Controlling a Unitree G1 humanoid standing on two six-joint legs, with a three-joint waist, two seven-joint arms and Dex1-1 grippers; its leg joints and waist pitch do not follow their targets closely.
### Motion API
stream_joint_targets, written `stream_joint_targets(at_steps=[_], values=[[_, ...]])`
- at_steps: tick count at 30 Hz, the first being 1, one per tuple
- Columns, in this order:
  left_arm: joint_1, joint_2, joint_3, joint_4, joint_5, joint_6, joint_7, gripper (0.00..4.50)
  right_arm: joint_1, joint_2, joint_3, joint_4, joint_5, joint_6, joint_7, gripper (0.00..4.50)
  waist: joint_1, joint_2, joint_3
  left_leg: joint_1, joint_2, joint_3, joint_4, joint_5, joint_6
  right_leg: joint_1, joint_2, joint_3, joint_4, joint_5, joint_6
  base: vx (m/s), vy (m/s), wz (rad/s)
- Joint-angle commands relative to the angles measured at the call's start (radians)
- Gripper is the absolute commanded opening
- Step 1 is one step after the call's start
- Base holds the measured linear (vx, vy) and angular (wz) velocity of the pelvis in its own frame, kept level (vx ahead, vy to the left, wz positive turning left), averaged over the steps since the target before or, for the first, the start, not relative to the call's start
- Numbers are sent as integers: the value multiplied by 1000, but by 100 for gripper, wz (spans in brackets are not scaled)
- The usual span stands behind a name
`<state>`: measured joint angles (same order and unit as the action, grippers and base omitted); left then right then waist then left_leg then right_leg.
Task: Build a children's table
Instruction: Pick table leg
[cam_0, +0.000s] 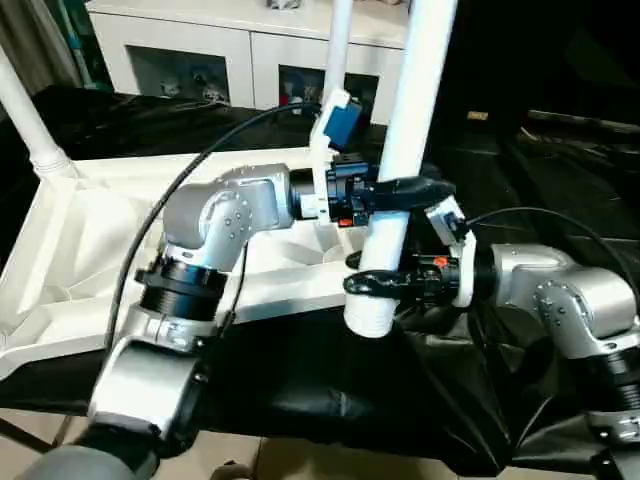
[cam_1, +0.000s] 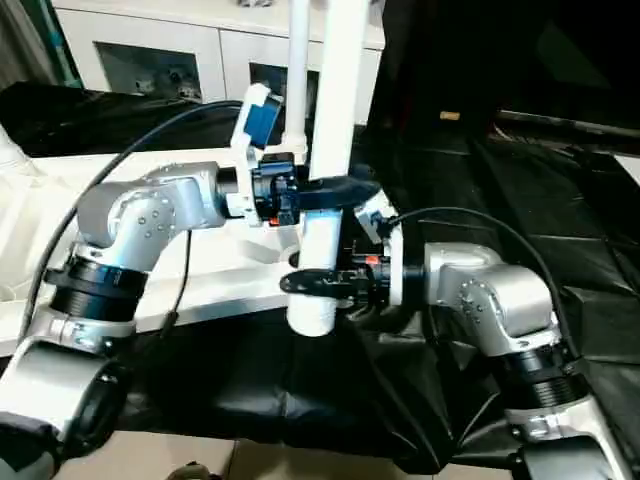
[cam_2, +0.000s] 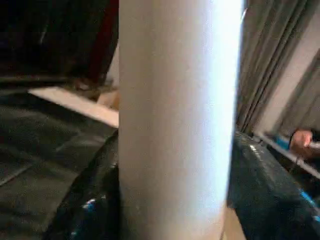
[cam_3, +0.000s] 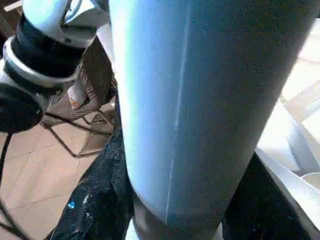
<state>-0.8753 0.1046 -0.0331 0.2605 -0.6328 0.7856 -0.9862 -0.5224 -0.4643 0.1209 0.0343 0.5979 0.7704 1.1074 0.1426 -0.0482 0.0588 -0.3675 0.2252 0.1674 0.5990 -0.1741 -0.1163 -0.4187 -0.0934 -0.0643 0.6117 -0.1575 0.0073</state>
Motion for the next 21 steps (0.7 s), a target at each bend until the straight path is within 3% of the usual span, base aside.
stream_joint_targets(at_steps=[1,2,4,5,7,11,12,13,14,15,16,17,18,20,21], values=[[6,-59,72,-24,-55,-79,25,317,13,10,-49,-7,13,-19,-42,186,1,-7,-78,1,-9,15,-65,-137,26,70,-30,28,-56,-154,-223,0,0,0],[9,-68,83,-23,-66,-83,27,325,14,12,-53,-7,15,-20,-46,186,0,-9,-78,-1,-9,17,-63,-142,25,71,-34,29,-58,-156,-228,0,0,0],[28,-137,178,-31,-175,-95,42,325,29,31,-85,-16,28,-25,-79,186,3,-7,-79,1,-9,16,-62,-143,29,71,-32,28,-56,-147,-236,0,0,0],[31,-144,189,-34,-191,-90,43,325,33,34,-91,-18,30,-26,-86,186,2,-12,-79,-1,-10,17,-62,-146,32,72,-31,28,-56,-148,-237,0,0,0],[63,-158,220,-66,-236,-73,58,325,68,49,-127,-45,12,-36,-168,186,2,-15,-76,0,-9,16,-65,-150,35,68,-30,28,-60,-181,-217,0,0,0],[85,-126,244,-85,-194,-98,134,325,125,50,-183,-90,-31,-56,-278,186,1,-9,-76,2,-7,15,-69,-155,17,66,-32,29,-66,-235,-176,0,0,0],[93,-92,245,-75,-88,-166,221,325,157,47,-214,-109,-63,-64,-345,186,1,-8,-75,4,-7,15,-69,-169,7,62,-30,28,-70,-246,-167,0,0,0],[93,-92,245,-75,-88,-166,221,325,157,47,-214,-109,-63,-64,-345,186,-3,-8,-74,5,-7,13,-72,-182,2,63,-26,27,-73,-262,-138,0,0,0],[98,-63,244,-54,-2,-199,306,325,179,48,-233,-125,-89,-56,-402,186,-4,-6,-73,3,-8,11,-73,-187,-1,65,-27,27,-74,-274,-122,0,0,0],[118,-23,223,-43,111,-248,388,325,206,42,-232,-144,-140,-35,-472,186,-6,0,-71,4,-7,8,-77,-194,-12,62,-23,26,-79,-303,-80,0,0,0],[146,13,198,-43,196,-288,435,325,233,33,-217,-164,-200,-40,-525,186,-8,-2,-71,4,-8,7,-79,-189,-23,64,-24,27,-83,-317,-42,0,0,0],[146,13,198,-43,196,-288,435,325,233,33,-217,-164,-200,-40,-525,186,-10,-5,-72,3,-11,9,-79,-186,-27,66,-23,26,-81,-323,-31,0,0,0],[228,61,168,-88,271,-324,469,325,287,54,-210,-209,-267,-84,-610,186,-8,0,-77,3,-9,7,-77,-165,-32,64,-29,28,-79,-310,-26,0,0,0],[313,71,150,-128,369,-401,555,325,319,122,-220,-239,-303,-188,-688,186,-17,3,-78,0,-5,8,-78,-164,-30,57,-29,28,-73,-267,-45,0,0,0],[347,67,150,-135,405,-426,601,325,328,140,-201,-241,-364,-255,-744,186,-27,1,-81,-4,-6,8,-77,-150,-32,59,-28,26,-67,-231,-60,0,0,0]])
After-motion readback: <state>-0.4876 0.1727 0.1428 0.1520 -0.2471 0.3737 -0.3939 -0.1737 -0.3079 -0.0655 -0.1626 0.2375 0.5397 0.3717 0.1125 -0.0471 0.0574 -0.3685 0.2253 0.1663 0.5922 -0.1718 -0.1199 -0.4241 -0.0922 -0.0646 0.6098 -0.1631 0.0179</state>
